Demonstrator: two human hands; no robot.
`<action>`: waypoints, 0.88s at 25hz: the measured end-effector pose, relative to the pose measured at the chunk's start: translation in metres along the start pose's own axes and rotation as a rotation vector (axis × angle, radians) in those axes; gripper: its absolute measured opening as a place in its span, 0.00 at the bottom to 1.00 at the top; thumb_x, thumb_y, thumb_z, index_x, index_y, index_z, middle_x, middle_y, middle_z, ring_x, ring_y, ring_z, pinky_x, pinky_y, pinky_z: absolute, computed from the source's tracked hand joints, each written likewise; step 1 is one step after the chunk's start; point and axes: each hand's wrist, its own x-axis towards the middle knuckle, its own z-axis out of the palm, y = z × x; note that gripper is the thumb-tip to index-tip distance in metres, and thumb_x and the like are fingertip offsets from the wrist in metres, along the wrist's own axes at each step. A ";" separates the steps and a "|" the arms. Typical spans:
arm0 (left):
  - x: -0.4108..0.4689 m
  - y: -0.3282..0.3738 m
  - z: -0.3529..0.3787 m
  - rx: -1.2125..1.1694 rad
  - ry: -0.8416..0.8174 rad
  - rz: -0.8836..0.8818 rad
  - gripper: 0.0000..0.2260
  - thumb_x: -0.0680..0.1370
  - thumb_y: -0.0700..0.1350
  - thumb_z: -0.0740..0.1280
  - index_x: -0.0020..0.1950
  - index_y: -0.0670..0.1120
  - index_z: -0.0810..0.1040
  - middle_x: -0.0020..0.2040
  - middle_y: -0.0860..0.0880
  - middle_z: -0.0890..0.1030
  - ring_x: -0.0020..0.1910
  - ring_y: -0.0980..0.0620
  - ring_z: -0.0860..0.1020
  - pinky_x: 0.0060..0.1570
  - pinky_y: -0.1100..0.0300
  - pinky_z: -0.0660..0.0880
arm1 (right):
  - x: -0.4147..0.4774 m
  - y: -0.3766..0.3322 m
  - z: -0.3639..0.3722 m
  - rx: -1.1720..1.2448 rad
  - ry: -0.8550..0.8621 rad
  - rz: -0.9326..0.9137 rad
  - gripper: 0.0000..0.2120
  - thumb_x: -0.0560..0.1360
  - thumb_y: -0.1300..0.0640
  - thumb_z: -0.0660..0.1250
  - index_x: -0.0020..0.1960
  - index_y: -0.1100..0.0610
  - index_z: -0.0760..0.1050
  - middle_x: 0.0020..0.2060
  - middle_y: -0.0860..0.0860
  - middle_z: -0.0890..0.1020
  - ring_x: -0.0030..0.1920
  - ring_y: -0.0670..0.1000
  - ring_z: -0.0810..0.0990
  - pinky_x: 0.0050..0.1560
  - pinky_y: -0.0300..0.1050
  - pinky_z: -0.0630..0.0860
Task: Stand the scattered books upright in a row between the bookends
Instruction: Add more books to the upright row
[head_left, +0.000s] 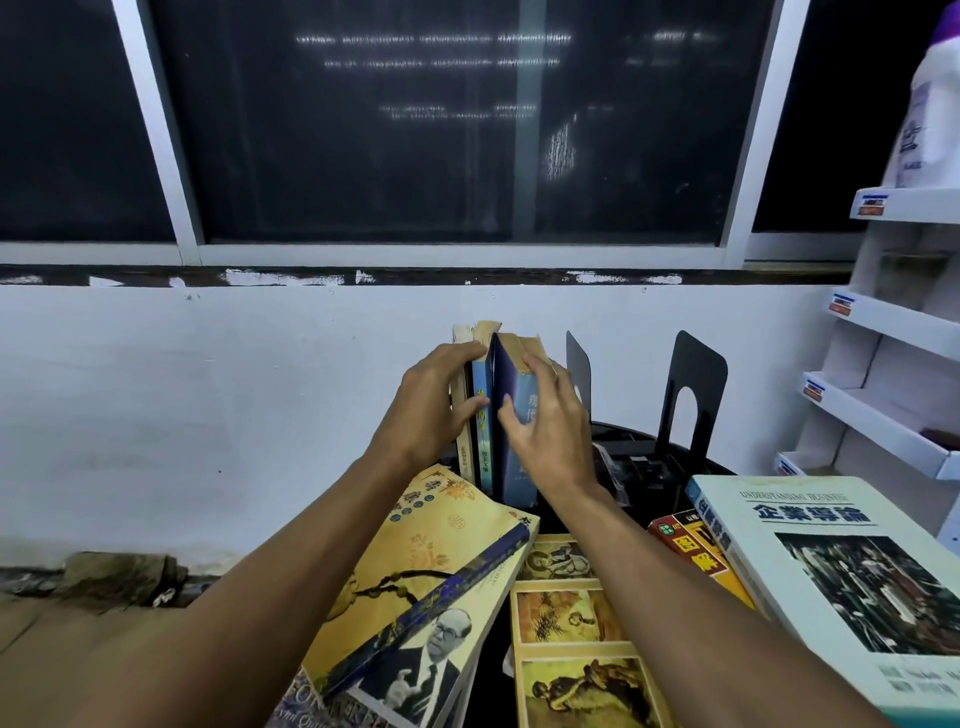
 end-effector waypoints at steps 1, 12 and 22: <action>0.000 -0.001 0.001 -0.002 0.001 -0.004 0.25 0.74 0.42 0.76 0.70 0.46 0.76 0.67 0.49 0.78 0.66 0.54 0.75 0.63 0.79 0.60 | -0.002 0.001 0.002 -0.003 -0.012 0.009 0.27 0.76 0.55 0.71 0.73 0.57 0.70 0.67 0.57 0.75 0.54 0.60 0.83 0.52 0.53 0.81; 0.000 -0.002 0.002 -0.029 -0.006 -0.029 0.25 0.76 0.42 0.75 0.72 0.49 0.74 0.69 0.51 0.77 0.68 0.56 0.73 0.59 0.84 0.58 | 0.007 0.016 -0.024 0.139 -0.339 0.015 0.30 0.79 0.50 0.69 0.78 0.49 0.62 0.74 0.49 0.67 0.72 0.49 0.67 0.68 0.39 0.63; -0.002 0.004 0.002 -0.065 -0.026 -0.077 0.26 0.77 0.40 0.74 0.74 0.48 0.73 0.71 0.50 0.75 0.70 0.54 0.72 0.66 0.69 0.64 | 0.015 0.018 -0.027 0.170 -0.466 -0.011 0.31 0.79 0.59 0.69 0.78 0.44 0.62 0.77 0.47 0.64 0.76 0.50 0.62 0.75 0.46 0.62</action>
